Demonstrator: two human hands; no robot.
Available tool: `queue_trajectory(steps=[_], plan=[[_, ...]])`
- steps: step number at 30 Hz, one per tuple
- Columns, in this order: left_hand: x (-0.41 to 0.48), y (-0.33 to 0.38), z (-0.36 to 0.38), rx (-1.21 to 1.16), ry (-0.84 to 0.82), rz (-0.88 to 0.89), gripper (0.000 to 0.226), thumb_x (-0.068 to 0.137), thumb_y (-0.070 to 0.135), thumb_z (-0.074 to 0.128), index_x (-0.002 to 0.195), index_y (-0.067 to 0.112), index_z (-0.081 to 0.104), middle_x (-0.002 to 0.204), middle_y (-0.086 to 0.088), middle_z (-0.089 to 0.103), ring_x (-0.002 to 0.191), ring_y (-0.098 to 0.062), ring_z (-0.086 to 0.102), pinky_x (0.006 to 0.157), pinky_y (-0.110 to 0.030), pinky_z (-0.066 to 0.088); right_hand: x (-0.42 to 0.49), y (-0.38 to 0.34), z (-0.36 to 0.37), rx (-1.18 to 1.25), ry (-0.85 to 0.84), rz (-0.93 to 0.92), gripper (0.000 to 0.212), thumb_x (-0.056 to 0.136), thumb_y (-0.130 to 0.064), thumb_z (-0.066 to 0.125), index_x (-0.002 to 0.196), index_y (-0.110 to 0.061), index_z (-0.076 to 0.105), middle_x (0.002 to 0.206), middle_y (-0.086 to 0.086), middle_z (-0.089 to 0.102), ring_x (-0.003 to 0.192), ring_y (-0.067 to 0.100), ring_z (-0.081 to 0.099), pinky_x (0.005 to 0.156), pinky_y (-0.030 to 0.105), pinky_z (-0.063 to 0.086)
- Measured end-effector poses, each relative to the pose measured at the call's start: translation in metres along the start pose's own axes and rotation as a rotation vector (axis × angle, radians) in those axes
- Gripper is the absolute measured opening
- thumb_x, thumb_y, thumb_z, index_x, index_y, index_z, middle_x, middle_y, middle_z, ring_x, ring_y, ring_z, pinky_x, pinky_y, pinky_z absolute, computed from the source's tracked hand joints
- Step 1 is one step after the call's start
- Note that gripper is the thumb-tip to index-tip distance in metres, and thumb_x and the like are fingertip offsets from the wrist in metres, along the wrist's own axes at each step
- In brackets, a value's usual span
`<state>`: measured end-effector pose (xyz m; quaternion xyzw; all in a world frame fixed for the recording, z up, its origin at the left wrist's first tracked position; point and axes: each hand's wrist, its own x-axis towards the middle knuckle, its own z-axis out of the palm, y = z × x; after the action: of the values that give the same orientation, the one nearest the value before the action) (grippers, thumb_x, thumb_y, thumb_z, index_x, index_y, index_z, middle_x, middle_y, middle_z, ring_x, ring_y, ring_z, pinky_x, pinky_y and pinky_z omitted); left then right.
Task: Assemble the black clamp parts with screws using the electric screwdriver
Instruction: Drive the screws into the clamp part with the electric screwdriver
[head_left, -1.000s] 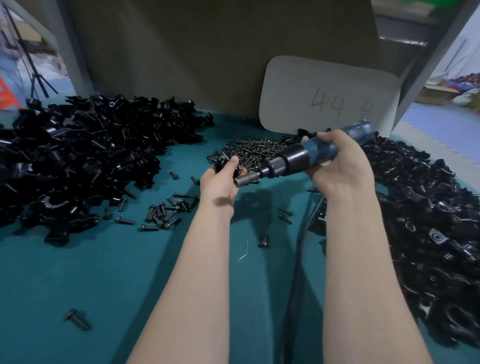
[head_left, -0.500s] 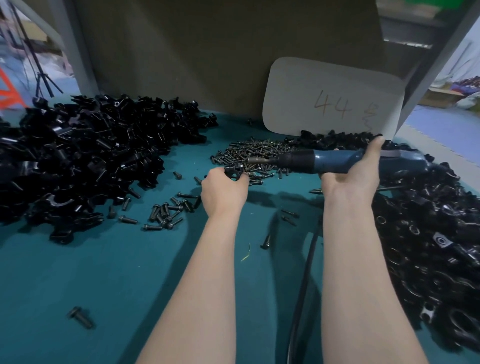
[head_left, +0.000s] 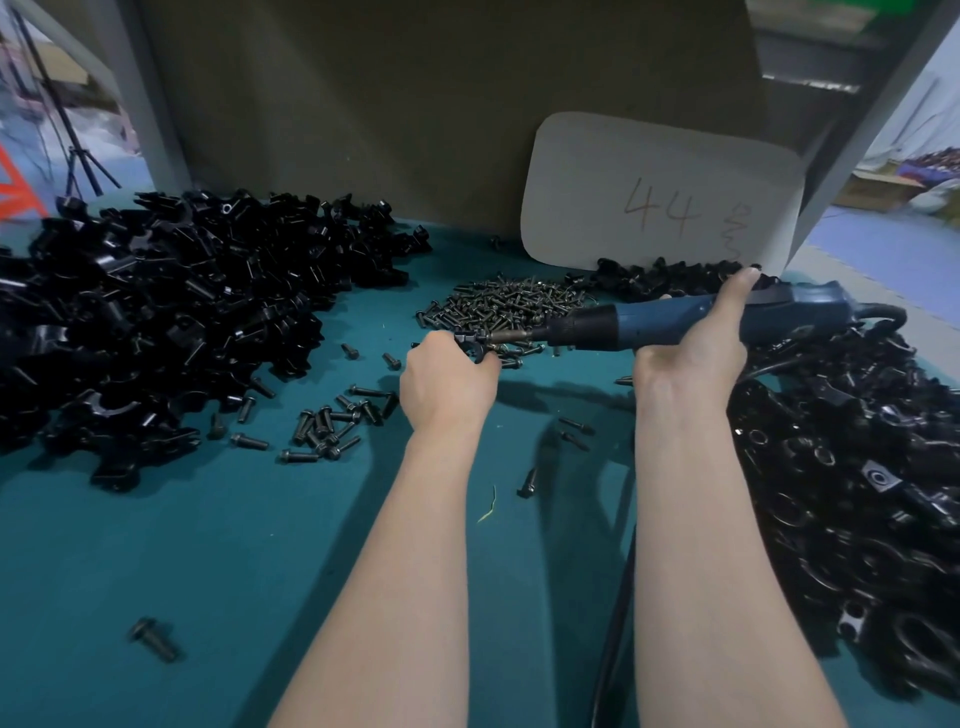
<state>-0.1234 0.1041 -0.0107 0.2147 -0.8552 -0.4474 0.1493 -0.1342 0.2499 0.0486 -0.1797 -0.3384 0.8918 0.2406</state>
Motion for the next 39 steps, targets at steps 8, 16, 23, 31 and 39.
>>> queue_trajectory(steps=[8, 16, 23, 31, 39], plan=[[-0.001, 0.003, 0.001, 0.006, -0.002, -0.02, 0.023, 0.086, 0.033, 0.064, 0.094, 0.012, 0.066, 0.08, -0.005, 0.066, 0.076, -0.027, 0.061, 0.061, -0.029, 0.041, -0.004, 0.006, 0.005, 0.046, -0.068, -0.081, 0.045, 0.094, -0.038, 0.055, 0.127, -0.017, 0.033, 0.104, -0.002, 0.055, 0.093, 0.016, 0.063, 0.073, 0.022, 0.053], [-0.001, 0.003, 0.001, 0.024, 0.016, -0.021, 0.024, 0.086, 0.035, 0.064, 0.095, 0.012, 0.067, 0.088, -0.009, 0.068, 0.074, -0.027, 0.058, 0.062, -0.03, 0.041, -0.006, 0.009, 0.004, 0.088, -0.096, -0.096, 0.05, 0.096, -0.032, 0.053, 0.136, -0.014, 0.029, 0.105, -0.001, 0.054, 0.091, 0.016, 0.061, 0.078, 0.022, 0.053], [-0.001, 0.002, 0.002, 0.026, 0.038, -0.018, 0.024, 0.086, 0.034, 0.064, 0.097, 0.013, 0.067, 0.088, -0.009, 0.067, 0.073, -0.027, 0.055, 0.062, -0.03, 0.04, -0.008, 0.011, 0.004, 0.081, -0.097, -0.109, 0.053, 0.096, -0.032, 0.055, 0.139, -0.012, 0.031, 0.101, 0.0, 0.055, 0.077, 0.008, 0.061, 0.066, 0.018, 0.054], [-0.001, 0.002, 0.001, 0.047, 0.041, -0.023, 0.026, 0.087, 0.035, 0.064, 0.1, 0.013, 0.066, 0.091, -0.009, 0.068, 0.074, -0.026, 0.055, 0.061, -0.029, 0.04, -0.009, 0.012, 0.005, 0.086, -0.109, -0.094, 0.058, 0.095, -0.033, 0.055, 0.141, -0.012, 0.026, 0.12, 0.006, 0.053, 0.084, 0.012, 0.061, 0.077, 0.022, 0.054], [0.0, 0.003, 0.001, 0.078, 0.059, -0.022, 0.028, 0.087, 0.037, 0.064, 0.101, 0.013, 0.067, 0.089, -0.008, 0.067, 0.073, -0.026, 0.053, 0.061, -0.03, 0.039, -0.01, 0.013, 0.006, 0.069, -0.117, -0.083, 0.049, 0.096, -0.034, 0.054, 0.134, -0.015, 0.031, 0.103, 0.0, 0.055, 0.088, 0.014, 0.06, 0.078, 0.025, 0.052]])
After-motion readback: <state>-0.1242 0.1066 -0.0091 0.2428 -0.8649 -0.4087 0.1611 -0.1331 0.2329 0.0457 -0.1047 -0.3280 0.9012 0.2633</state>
